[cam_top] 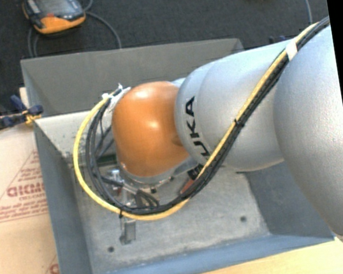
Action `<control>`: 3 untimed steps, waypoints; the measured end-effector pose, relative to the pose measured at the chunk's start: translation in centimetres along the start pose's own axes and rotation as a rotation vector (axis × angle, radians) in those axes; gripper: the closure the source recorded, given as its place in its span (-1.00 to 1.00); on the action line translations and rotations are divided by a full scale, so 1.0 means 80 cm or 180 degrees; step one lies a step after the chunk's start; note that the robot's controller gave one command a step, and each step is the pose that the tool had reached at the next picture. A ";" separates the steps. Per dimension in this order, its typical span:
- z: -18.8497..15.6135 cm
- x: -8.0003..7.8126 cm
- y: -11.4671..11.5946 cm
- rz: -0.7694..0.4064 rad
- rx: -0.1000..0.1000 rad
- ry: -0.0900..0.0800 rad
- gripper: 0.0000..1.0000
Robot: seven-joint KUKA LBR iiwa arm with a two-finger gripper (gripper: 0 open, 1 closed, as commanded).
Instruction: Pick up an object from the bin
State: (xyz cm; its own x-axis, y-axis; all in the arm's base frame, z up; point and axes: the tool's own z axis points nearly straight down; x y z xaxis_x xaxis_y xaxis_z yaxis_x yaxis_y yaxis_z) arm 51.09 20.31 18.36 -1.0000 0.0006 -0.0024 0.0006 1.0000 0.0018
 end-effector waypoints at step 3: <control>0.089 -0.115 -0.138 -0.0238 0.0006 -0.0015 -1.00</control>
Offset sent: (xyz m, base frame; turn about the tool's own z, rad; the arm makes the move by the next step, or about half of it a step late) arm 0.0896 -0.0656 -0.0411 -0.0455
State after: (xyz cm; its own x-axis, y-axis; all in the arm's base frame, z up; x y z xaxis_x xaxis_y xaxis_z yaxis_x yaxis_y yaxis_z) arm 60.33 9.30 11.27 -0.9972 -0.0742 -0.0072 -0.0742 0.9972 -0.0003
